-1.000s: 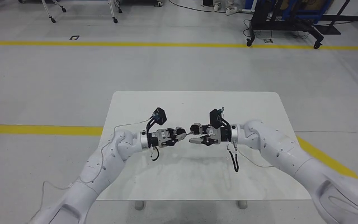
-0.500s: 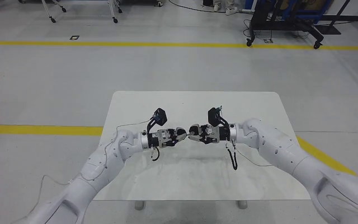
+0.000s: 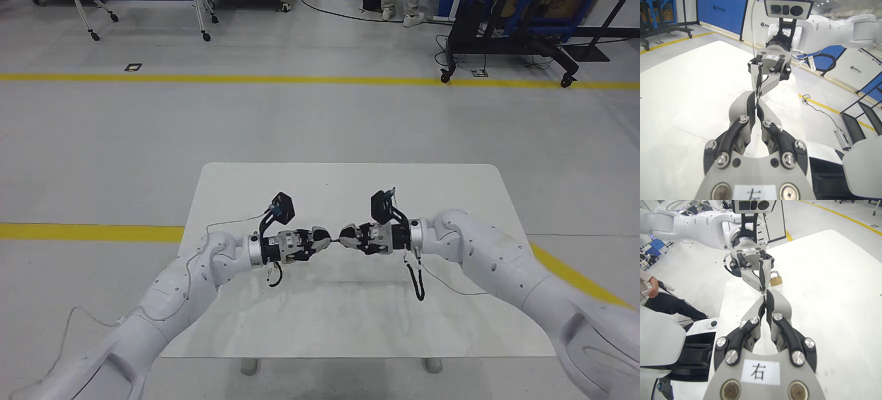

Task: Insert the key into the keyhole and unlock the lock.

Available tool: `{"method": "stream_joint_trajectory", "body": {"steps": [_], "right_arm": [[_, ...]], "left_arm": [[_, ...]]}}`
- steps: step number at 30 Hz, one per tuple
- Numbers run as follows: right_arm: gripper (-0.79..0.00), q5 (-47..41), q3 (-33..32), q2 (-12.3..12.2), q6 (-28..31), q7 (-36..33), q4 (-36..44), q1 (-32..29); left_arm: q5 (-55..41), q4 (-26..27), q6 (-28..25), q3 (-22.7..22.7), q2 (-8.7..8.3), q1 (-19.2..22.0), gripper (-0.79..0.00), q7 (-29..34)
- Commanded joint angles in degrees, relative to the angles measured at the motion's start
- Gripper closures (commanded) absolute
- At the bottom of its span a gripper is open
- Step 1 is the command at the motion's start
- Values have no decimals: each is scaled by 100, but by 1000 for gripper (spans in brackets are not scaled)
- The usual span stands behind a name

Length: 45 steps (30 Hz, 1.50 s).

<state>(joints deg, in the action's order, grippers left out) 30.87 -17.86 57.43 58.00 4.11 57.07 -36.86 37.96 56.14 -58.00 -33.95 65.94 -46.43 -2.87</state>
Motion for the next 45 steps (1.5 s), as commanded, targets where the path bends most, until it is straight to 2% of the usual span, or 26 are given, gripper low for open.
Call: {"method": "stream_joint_trajectory", "body": {"steps": [1,5,6,7,8,13,15,17,19,21,24,28,30,32,36,40,45], "right_arm": [[0,-12,20,7,0,-20,-8,11],[0,-13,23,11,0,58,-47,16],[0,-2,15,7,0,106,-59,12],[0,9,2,2,0,170,-71,7],[0,34,-5,-5,0,226,-81,-2],[0,130,-93,-97,0,735,-206,-71],[0,129,-140,-157,0,1033,-263,-117],[0,129,-140,-157,0,1033,-263,-117],[0,129,-140,-157,0,1033,-263,-117],[0,129,-140,-157,0,1033,-263,-117],[0,129,-140,-157,0,1033,-263,-117],[0,129,-140,-157,0,1033,-263,-117],[0,129,-140,-157,0,1033,-263,-117],[0,129,-140,-157,0,1033,-263,-117],[0,129,-140,-157,0,1033,-263,-117],[0,129,-140,-157,0,1033,-263,-117],[0,129,-140,-157,0,1033,-263,-117]], "left_arm": [[1,-13,0,48,-14,22,0,-62],[39,-58,0,113,-38,66,0,-156],[42,-63,0,122,-42,72,-28,-192],[37,-64,0,125,-46,75,-529,-251],[49,-69,0,131,-52,76,-785,-294],[118,-103,0,-38,-146,59,-785,-720],[273,-13,0,-233,-247,-21,-785,-988],[582,170,12,-515,-389,-168,-785,-1226],[1039,535,293,-846,-554,-457,-785,-1372],[1505,1110,954,-1213,-741,-917,-785,-1319],[1928,2259,2326,-1827,-1030,-1856,-785,-529],[2079,3809,4208,-2531,-1284,-3004,-785,1494],[2115,4426,4763,-2681,-1329,-3367,-785,2161],[2086,4736,5070,-2793,-1346,-3585,-760,2442],[1935,4779,5532,-2835,-1314,-3671,-619,2878],[1854,4528,5691,-2697,-1233,-3442,-619,3046],[1820,4171,5677,-2417,-1114,-3092,-520,3231]]}}
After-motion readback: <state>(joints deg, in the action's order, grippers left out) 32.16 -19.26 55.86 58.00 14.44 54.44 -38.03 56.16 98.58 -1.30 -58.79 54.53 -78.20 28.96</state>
